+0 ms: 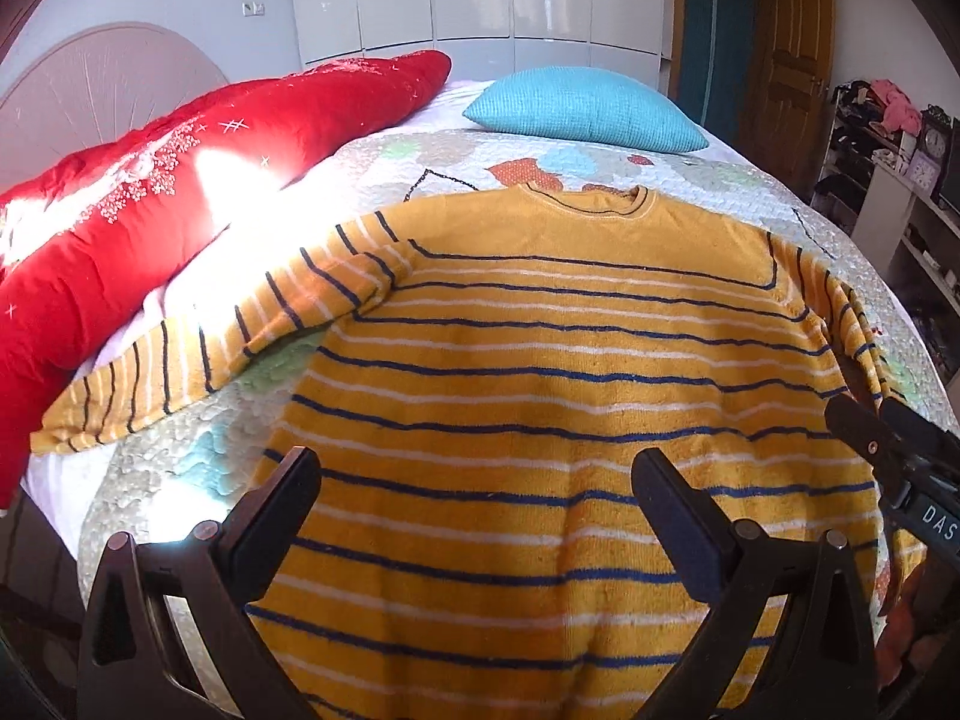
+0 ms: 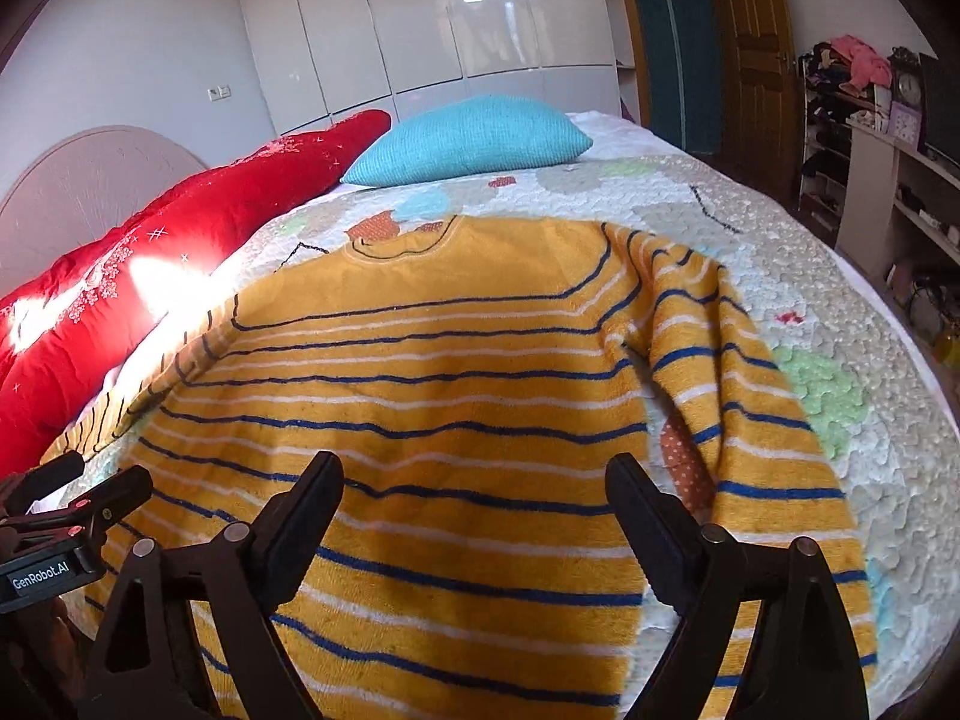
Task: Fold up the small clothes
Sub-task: 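Move the right tool to the sweater's sleeve and grasp its cuff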
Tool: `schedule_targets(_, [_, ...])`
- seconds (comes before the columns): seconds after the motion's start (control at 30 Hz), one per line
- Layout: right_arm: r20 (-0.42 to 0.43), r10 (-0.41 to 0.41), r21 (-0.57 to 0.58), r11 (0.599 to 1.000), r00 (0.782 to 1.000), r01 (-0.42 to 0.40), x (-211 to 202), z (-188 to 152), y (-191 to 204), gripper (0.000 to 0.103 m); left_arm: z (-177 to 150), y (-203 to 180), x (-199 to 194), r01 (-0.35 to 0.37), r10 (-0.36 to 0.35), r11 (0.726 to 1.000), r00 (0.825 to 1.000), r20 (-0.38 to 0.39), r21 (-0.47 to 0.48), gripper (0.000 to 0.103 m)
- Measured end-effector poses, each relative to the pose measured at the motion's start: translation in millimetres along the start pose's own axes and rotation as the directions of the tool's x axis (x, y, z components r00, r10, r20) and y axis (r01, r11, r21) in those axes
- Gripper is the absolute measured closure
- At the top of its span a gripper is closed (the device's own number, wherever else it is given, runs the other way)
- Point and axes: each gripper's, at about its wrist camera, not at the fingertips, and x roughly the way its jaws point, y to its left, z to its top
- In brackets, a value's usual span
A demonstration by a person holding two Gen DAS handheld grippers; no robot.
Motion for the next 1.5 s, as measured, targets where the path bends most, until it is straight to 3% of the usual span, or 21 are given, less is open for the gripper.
schedule_targets(0.17, [0.049, 0.006, 0.041, 0.999, 0.999, -0.008, -26.4, 0.0, -14.5, 0.02, -4.5, -5.0, -15.5, 0.088, -0.088, 0.996, 0.996, 0.003, -0.007, 0.0])
schedule_targets(0.33, [0.088, -0.023, 0.044, 0.999, 0.996, 0.02, -38.8, -4.6, -26.6, 0.02, -12.9, -21.4, -18.7, 0.095, -0.095, 0.994, 0.995, 0.008, 0.05, 0.0])
schedule_targets(0.43, [0.069, -0.056, 0.045, 0.998, 0.996, 0.053, -34.2, -8.2, -32.3, 0.017, -17.5, -27.4, -20.5, 0.102, -0.103, 0.993, 0.994, 0.02, 0.061, 0.0])
schedule_targets(0.63, [0.02, -0.014, 0.084, 0.996, 1.0, 0.012, -27.5, -15.5, -44.6, 0.017, -21.0, -33.2, -22.2, 0.134, -0.134, 0.987, 0.991, -0.009, 0.086, 0.0])
schedule_targets(0.73, [0.034, -0.038, 0.077, 0.996, 0.999, 0.035, -34.2, -15.0, -52.1, 0.017, -22.2, -31.0, -17.5, 0.148, -0.146, 0.986, 0.989, -0.039, 0.075, 0.0])
schedule_targets(0.87, [0.048, -0.145, 0.073, 0.987, 0.988, 0.142, -47.6, -12.9, -75.8, 0.017, -23.7, -18.2, -12.5, 0.167, -0.166, 0.986, 0.984, -0.062, 0.015, 0.0])
schedule_targets(1.1, [-0.023, -0.185, 0.058, 0.981, 0.982, 0.186, -31.0, -15.5, -99.6, 0.018, -24.9, -16.6, -8.2, 0.194, -0.194, 0.981, 0.979, -0.069, -0.016, 0.0])
schedule_targets(1.27, [-0.079, -0.113, 0.055, 0.992, 0.99, 0.118, -19.9, -28.2, -96.8, 0.021, -26.0, -22.2, -10.4, 0.21, -0.209, 0.978, 0.975, -0.072, 0.011, 0.0])
schedule_targets(1.5, [-0.135, -0.101, -0.043, 0.994, 0.986, 0.096, -31.6, -62.9, -76.9, 0.021, -28.9, -19.1, -4.9, 0.216, -0.216, 0.976, 0.972, -0.089, -0.004, 0.0])
